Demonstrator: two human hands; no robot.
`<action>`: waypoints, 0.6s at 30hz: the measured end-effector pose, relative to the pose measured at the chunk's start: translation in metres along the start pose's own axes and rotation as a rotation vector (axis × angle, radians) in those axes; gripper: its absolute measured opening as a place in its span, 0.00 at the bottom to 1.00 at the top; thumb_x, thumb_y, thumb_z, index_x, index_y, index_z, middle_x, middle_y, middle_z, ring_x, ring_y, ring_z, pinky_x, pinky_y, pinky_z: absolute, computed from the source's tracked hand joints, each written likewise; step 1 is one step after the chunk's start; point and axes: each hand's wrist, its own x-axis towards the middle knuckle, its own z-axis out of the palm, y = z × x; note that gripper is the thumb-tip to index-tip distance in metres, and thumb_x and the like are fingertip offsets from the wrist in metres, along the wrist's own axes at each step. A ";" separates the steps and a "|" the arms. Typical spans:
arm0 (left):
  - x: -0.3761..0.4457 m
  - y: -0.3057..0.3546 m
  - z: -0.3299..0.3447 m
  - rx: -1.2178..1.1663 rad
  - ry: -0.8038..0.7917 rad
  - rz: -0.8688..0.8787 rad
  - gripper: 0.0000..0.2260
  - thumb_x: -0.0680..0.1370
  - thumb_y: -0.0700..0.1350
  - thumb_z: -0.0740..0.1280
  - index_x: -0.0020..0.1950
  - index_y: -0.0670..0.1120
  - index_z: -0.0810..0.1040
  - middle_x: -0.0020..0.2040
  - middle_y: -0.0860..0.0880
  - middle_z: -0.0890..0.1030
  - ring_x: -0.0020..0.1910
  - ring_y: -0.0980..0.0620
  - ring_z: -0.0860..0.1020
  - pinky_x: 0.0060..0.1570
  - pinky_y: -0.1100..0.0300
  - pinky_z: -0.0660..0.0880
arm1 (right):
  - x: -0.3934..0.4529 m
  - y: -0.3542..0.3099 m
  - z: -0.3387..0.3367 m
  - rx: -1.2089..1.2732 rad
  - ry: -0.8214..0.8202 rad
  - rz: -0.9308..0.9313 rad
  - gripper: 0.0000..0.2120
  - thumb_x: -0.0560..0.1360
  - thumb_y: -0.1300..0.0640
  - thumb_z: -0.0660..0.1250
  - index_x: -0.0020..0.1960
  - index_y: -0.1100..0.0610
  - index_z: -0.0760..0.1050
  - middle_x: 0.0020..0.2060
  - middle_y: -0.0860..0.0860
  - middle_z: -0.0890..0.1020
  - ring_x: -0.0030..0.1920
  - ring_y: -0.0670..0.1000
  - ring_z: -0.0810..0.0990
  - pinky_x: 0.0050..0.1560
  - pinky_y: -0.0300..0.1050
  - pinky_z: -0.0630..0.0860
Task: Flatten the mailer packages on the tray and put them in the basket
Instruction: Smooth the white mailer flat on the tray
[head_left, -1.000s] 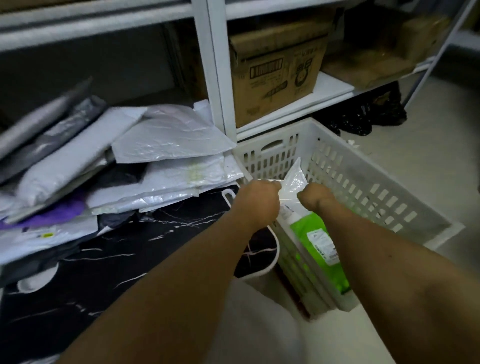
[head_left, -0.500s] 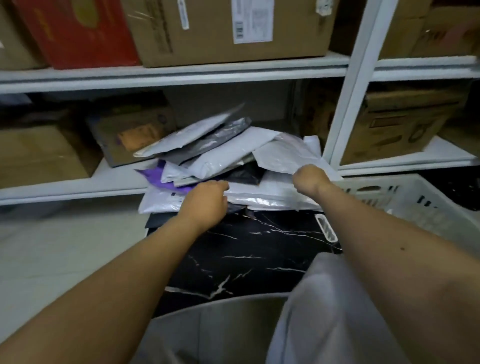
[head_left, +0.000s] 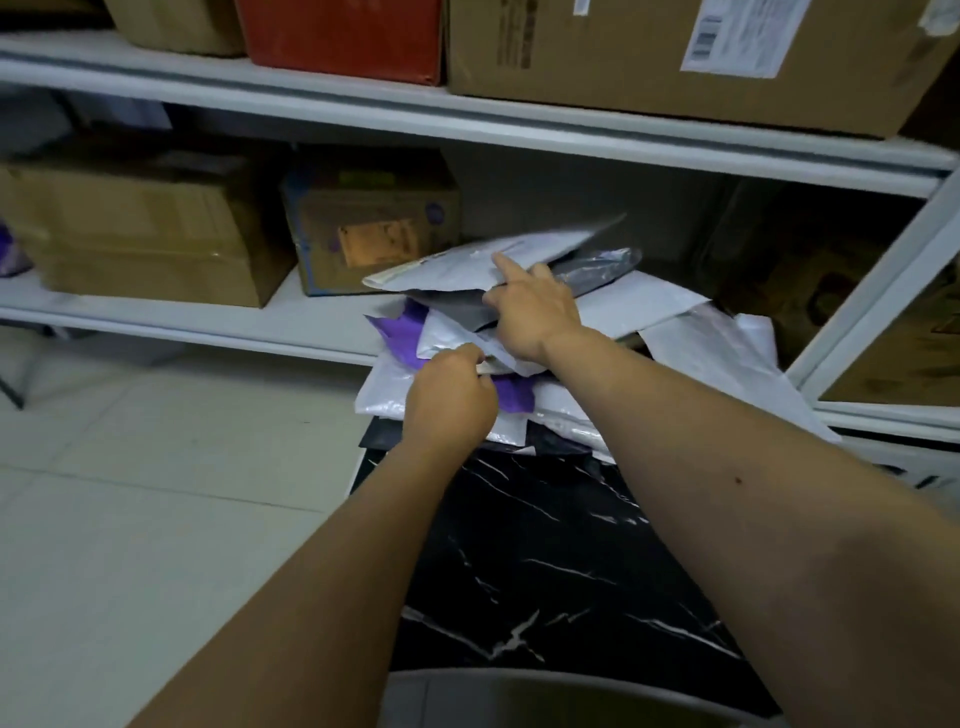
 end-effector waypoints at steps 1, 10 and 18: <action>0.002 0.001 0.000 -0.001 0.000 -0.003 0.15 0.79 0.41 0.60 0.65 0.44 0.75 0.62 0.43 0.77 0.60 0.44 0.74 0.55 0.55 0.70 | 0.005 -0.001 0.001 -0.064 -0.005 -0.018 0.17 0.78 0.61 0.58 0.64 0.52 0.75 0.78 0.47 0.51 0.69 0.59 0.61 0.66 0.56 0.66; 0.006 0.012 0.001 -0.138 -0.021 -0.097 0.13 0.82 0.44 0.55 0.52 0.39 0.77 0.50 0.40 0.79 0.47 0.45 0.73 0.43 0.58 0.65 | -0.013 0.022 -0.014 -0.054 0.209 -0.004 0.20 0.74 0.68 0.57 0.65 0.60 0.71 0.76 0.48 0.59 0.67 0.58 0.65 0.60 0.55 0.67; -0.032 0.055 -0.010 -0.734 -0.159 -0.474 0.29 0.81 0.61 0.49 0.63 0.40 0.74 0.57 0.41 0.78 0.56 0.42 0.77 0.59 0.49 0.73 | -0.103 0.041 -0.035 -0.058 0.441 -0.042 0.15 0.72 0.68 0.62 0.57 0.65 0.77 0.71 0.54 0.70 0.57 0.62 0.74 0.50 0.54 0.73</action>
